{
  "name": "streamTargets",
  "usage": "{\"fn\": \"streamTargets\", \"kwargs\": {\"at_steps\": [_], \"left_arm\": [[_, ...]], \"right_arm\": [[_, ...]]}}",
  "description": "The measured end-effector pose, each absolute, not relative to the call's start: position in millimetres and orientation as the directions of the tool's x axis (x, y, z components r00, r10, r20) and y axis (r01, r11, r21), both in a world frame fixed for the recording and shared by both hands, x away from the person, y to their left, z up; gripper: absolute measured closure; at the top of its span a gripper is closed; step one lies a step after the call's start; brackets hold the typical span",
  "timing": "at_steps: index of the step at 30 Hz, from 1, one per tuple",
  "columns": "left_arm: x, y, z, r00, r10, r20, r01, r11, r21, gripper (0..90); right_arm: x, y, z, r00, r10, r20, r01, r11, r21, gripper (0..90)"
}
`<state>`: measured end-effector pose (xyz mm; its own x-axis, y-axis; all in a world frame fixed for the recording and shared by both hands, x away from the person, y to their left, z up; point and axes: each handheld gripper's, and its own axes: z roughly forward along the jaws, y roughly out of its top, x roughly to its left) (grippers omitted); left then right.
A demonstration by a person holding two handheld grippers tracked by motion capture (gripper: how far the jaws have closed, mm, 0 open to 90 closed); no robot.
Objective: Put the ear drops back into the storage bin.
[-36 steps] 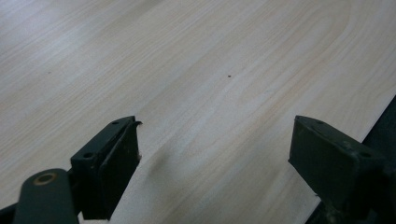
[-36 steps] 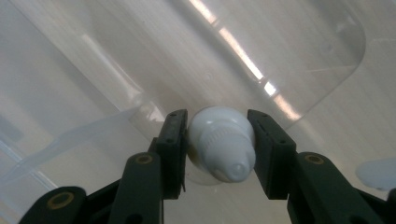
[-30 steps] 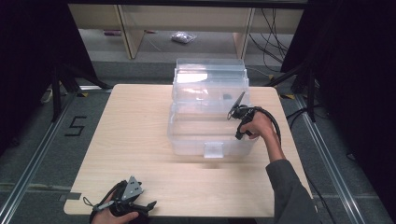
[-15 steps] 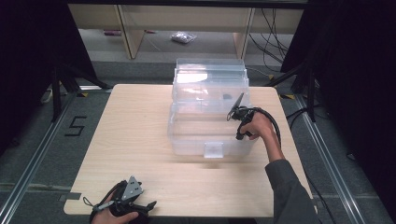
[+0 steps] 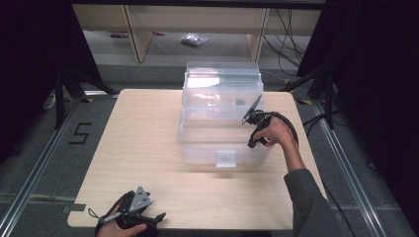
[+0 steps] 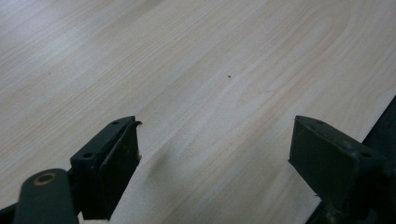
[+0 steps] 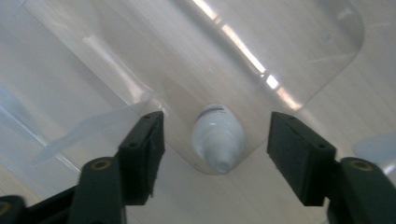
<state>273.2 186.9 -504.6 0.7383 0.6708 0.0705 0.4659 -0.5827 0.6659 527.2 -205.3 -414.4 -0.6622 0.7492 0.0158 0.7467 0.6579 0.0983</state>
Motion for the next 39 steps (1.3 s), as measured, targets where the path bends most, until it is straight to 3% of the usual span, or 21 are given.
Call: {"fn": "streamTargets", "kwargs": {"at_steps": [27, 33, 34, 39], "left_arm": [[273, 187, -505, 0.736, 0.674, 0.071, 0.467, -0.580, 0.668, 15.3], [273, 184, -507, 0.714, 0.698, 0.054, 0.476, -0.541, 0.694, 15.4], [273, 187, -504, 0.738, 0.672, 0.071, 0.467, -0.583, 0.665, 15.3], [273, 187, -504, 0.737, 0.672, 0.074, 0.463, -0.582, 0.668, 15.3]], "right_arm": [[498, -206, -367, -0.688, 0.725, -0.004, 0.688, 0.655, 0.314, 23.7], [487, -207, -359, -0.692, 0.722, -0.017, 0.672, 0.652, 0.351, 23.5], [486, -207, -358, -0.698, 0.716, -0.020, 0.664, 0.658, 0.356, 23.6], [478, -207, -356, -0.706, 0.707, -0.025, 0.647, 0.660, 0.383, 23.9]]}}
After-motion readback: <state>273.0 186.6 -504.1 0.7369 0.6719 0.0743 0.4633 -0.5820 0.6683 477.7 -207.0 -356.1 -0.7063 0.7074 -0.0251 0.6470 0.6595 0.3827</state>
